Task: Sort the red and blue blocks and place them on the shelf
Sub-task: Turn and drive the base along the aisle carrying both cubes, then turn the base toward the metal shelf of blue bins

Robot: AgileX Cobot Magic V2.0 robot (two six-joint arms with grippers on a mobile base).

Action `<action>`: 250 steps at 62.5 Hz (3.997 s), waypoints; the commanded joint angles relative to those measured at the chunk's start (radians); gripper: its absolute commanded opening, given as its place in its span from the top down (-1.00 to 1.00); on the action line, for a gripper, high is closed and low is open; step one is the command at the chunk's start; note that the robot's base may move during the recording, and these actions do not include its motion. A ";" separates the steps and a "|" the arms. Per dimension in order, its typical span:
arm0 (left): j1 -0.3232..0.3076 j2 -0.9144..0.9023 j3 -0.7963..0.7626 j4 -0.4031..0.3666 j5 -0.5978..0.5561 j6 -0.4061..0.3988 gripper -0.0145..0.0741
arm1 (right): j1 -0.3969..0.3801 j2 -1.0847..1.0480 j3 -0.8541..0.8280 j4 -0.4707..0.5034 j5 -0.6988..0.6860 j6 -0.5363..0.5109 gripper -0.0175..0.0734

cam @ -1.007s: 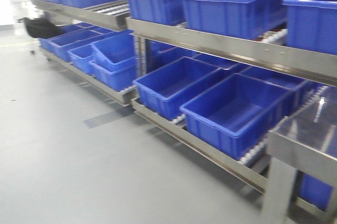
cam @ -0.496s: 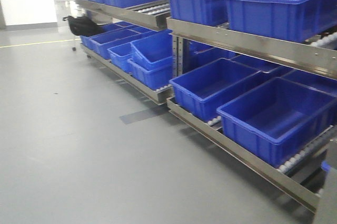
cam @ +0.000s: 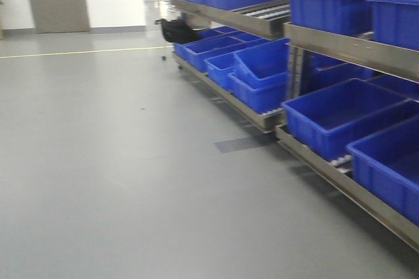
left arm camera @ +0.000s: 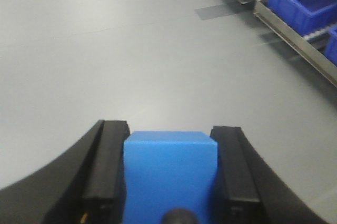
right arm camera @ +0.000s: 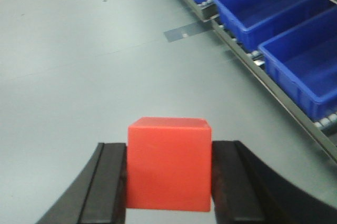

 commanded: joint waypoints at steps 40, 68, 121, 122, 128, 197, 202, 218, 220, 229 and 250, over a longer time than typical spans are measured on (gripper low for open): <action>-0.002 -0.001 -0.027 0.009 -0.074 0.000 0.39 | -0.007 -0.007 -0.027 -0.007 -0.085 -0.008 0.51; -0.002 -0.001 -0.027 0.009 -0.074 0.000 0.39 | -0.007 -0.007 -0.027 -0.007 -0.085 -0.008 0.51; -0.002 -0.001 -0.027 0.009 -0.074 0.000 0.39 | -0.007 -0.007 -0.027 -0.007 -0.075 -0.008 0.51; -0.002 -0.001 -0.027 0.009 -0.074 0.000 0.39 | -0.007 -0.007 -0.027 -0.007 -0.075 -0.008 0.51; -0.002 -0.001 -0.027 0.009 -0.074 0.000 0.39 | -0.007 -0.007 -0.027 -0.007 -0.075 -0.008 0.51; -0.002 -0.001 -0.027 0.009 -0.074 0.000 0.39 | -0.007 -0.007 -0.027 -0.007 -0.075 -0.008 0.51; -0.002 -0.001 -0.027 0.009 -0.074 0.000 0.39 | -0.007 -0.007 -0.027 -0.007 -0.075 -0.008 0.51; -0.002 -0.001 -0.027 0.009 -0.074 0.000 0.39 | -0.007 -0.007 -0.027 -0.007 -0.075 -0.008 0.51; -0.002 -0.001 -0.027 0.009 -0.074 0.000 0.39 | -0.007 -0.007 -0.027 -0.007 -0.075 -0.008 0.51; -0.002 -0.001 -0.027 0.009 -0.074 0.000 0.39 | -0.007 -0.007 -0.027 -0.007 -0.075 -0.008 0.51; -0.002 -0.001 -0.027 0.009 -0.074 0.000 0.39 | -0.007 -0.007 -0.027 -0.007 -0.075 -0.008 0.51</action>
